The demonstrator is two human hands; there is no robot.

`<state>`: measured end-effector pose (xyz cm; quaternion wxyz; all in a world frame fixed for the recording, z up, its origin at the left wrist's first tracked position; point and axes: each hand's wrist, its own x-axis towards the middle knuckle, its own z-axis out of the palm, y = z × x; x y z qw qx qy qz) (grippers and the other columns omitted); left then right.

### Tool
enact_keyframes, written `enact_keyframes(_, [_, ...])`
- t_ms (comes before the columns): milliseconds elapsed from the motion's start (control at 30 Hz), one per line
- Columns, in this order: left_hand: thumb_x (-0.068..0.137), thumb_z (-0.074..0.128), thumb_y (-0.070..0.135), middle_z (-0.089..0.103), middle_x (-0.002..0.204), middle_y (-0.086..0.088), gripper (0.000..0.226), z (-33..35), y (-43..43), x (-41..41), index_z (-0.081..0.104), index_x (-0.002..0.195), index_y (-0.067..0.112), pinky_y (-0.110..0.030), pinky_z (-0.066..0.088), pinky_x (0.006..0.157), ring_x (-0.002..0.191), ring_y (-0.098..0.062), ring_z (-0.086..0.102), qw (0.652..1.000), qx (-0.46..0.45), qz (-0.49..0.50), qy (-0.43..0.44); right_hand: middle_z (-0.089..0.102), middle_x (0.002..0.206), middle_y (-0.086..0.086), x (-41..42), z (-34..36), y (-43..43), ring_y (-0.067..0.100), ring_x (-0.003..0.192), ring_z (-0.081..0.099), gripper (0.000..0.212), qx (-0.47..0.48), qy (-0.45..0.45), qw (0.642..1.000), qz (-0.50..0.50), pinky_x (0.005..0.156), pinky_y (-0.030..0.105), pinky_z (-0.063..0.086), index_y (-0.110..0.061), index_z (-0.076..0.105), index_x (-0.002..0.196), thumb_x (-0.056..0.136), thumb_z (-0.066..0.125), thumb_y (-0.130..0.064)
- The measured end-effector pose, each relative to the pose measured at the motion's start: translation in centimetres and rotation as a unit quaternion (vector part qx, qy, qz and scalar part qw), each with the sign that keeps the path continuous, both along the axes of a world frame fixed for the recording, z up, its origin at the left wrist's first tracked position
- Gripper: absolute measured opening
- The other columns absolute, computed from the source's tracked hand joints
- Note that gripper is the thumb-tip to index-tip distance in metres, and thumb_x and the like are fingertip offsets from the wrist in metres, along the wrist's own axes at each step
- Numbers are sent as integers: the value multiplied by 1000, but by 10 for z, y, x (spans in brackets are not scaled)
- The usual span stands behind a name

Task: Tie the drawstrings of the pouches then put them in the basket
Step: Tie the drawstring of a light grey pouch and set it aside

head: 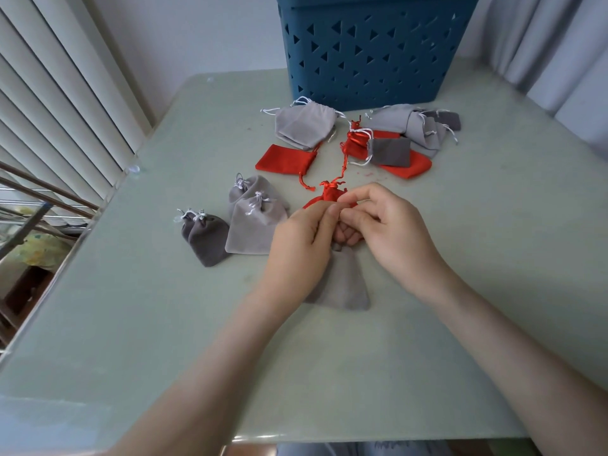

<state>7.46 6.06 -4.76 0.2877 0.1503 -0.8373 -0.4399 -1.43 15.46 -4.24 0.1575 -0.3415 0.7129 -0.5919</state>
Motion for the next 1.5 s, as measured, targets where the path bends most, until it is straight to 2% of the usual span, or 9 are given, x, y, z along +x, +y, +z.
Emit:
enact_keyframes(167, [94,43,17,52,78,25,31,-2,0,-2,69,110,13,-1,34,75,77,3,43,996,-87,9,28,66,64,3,4,2,-1,9,56,62,13,-45,-113,992,-29,55,20,49,-11,60,96,88,60,-1])
enact_keyframes(433, [90,52,4,66,83,-9,26,-8,-3,-4,66,111,-1,5,26,80,84,-11,48,976,-205,34,71,64,58,0,2,4,4,6,54,59,12,-44,-189,981,30,56,16,48,-6,63,82,90,56,2])
enact_keyframes(567, [95,44,17,59,78,10,29,-5,-1,-2,67,113,11,-7,38,79,81,-7,54,994,-104,11,35,62,61,3,3,4,5,10,59,55,11,-26,-103,994,15,60,17,44,-8,62,79,89,59,-3])
enact_keyframes(733, [101,41,22,60,59,5,37,1,-1,-3,58,70,12,-30,46,78,67,-12,57,986,168,8,-7,59,62,-14,9,7,4,-5,62,54,10,10,169,983,-65,63,8,37,-13,62,77,85,65,-8])
enact_keyframes(933, [101,42,21,58,57,3,31,-5,-3,-5,59,79,9,-40,49,80,68,-19,61,972,236,-8,-10,59,60,-8,3,5,1,1,56,52,12,46,-63,996,37,61,16,41,-8,62,101,90,59,-4])
enact_keyframes(1067, [99,43,23,55,56,5,30,-7,-4,-4,59,77,11,-43,49,75,65,-24,58,983,185,-17,0,60,61,-5,-1,7,5,5,53,44,24,74,-108,983,124,50,15,35,-9,63,73,93,52,-3])
enact_keyframes(1167, [100,44,20,53,54,5,31,-6,-2,-4,62,87,-1,-37,44,67,62,-18,53,982,189,-20,22,56,65,1,-4,7,6,5,54,41,23,87,-141,980,106,49,15,33,-10,64,73,93,54,-6])
enact_keyframes(1300, [100,43,16,48,52,3,31,-2,1,-4,58,85,-7,-40,46,70,62,-20,54,959,267,-68,58,51,77,13,-8,8,5,9,57,36,28,66,-214,966,132,49,16,29,-13,65,70,92,51,-5])
enact_keyframes(1500, [94,41,17,53,57,4,31,3,-2,-4,56,86,-9,-29,46,74,68,-16,57,907,367,-191,83,61,64,4,-13,12,11,13,65,51,24,-25,-354,905,234,67,21,41,-6,65,63,78,47,-11])
